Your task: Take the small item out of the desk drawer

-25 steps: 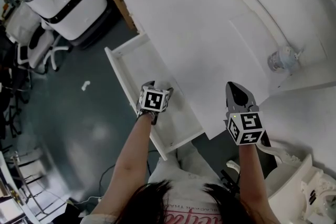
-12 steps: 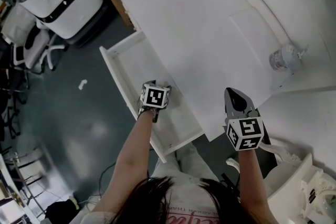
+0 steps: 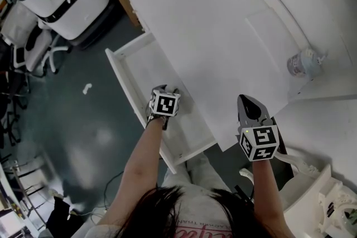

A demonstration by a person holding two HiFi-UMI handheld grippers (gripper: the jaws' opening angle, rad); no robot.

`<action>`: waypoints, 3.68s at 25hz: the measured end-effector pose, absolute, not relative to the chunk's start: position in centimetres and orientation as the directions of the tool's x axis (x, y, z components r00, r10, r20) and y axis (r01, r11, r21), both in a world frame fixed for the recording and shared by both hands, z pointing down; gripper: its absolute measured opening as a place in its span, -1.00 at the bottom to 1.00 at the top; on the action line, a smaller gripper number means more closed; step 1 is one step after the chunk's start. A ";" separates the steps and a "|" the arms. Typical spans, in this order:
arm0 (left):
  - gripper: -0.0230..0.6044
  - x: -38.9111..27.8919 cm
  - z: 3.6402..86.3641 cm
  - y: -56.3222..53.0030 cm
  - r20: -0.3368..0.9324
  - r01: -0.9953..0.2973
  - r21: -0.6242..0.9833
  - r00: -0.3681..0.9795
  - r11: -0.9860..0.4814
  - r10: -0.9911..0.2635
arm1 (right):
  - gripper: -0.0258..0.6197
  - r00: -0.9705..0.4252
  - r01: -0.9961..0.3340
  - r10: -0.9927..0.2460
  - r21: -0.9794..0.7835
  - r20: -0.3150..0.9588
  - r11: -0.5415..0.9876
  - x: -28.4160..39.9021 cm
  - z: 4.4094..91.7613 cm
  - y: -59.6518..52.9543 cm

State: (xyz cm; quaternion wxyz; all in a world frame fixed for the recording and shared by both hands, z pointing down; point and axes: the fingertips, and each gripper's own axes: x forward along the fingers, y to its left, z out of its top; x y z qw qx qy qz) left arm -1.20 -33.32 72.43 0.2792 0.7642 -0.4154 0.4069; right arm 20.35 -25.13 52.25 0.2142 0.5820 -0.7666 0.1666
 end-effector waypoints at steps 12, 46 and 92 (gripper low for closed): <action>-0.30 -2.1 70.5 -33.8 0.847 -0.870 0.078 0.316 -0.487 -0.428 | -0.92 -0.249 -0.958 -0.832 0.000 0.497 0.287 19.3 51.0 -26.0; -0.29 -1.7 58.3 -32.7 0.702 -0.857 0.081 0.411 -0.509 -0.581 | -0.92 -0.297 -0.944 -0.893 0.039 0.337 0.329 16.8 42.6 -26.4; -0.29 -3.9 32.3 -32.7 0.163 -0.867 -0.105 0.468 -0.487 -0.869 | -0.92 -0.347 -0.924 -0.932 0.134 0.104 0.359 12.6 30.2 -26.2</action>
